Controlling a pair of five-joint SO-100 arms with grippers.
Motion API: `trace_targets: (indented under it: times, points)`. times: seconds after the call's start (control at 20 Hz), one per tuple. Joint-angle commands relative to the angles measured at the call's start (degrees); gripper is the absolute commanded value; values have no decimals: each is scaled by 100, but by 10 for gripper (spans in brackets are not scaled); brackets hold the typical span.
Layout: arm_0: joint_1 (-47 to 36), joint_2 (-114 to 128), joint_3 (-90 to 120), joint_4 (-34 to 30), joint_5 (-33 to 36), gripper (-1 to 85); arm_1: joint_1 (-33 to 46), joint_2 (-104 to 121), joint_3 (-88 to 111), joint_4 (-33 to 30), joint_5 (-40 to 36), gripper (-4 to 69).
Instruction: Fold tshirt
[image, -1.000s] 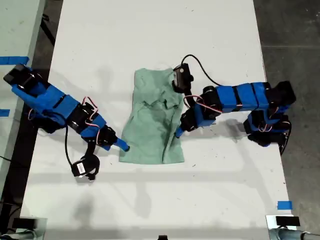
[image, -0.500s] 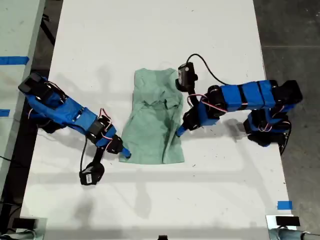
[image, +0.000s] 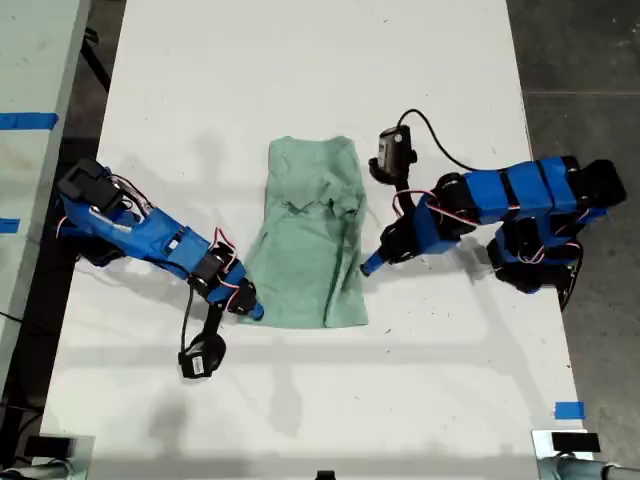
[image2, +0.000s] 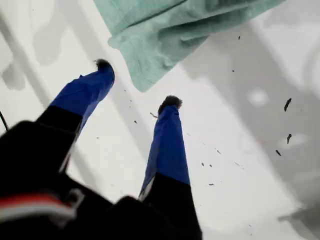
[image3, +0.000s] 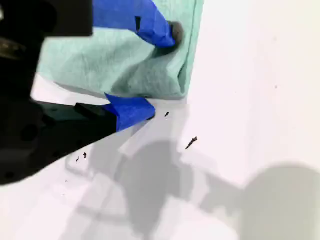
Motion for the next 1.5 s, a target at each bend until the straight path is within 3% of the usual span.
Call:
trace_targets:
  times: [0.0,0.35,0.45,0.65,0.95,1.3,1.4,1.45]
  points:
    - [-18,97,-290,-185,-554,0,-193,747,334,-396,202,225]
    - [53,1696,765,-35,-976,0,-264,1063,914,-791,369,225]
    - [35,2364,932,431,-1011,0,-264,1072,914,-791,360,225]
    - [-281,2549,360,659,-448,0,-290,1072,932,-817,396,225]
    - [-404,-114,-3076,1020,475,0,-299,1063,984,-914,422,225]
    - [-501,-1529,-3691,-9,861,2,-334,1063,1090,-1072,457,225]
    - [-527,-1802,-3973,53,888,225,-360,1063,1090,-1072,475,225]
    - [-562,-1758,-3981,185,853,269,-378,1063,1090,-1072,492,225]
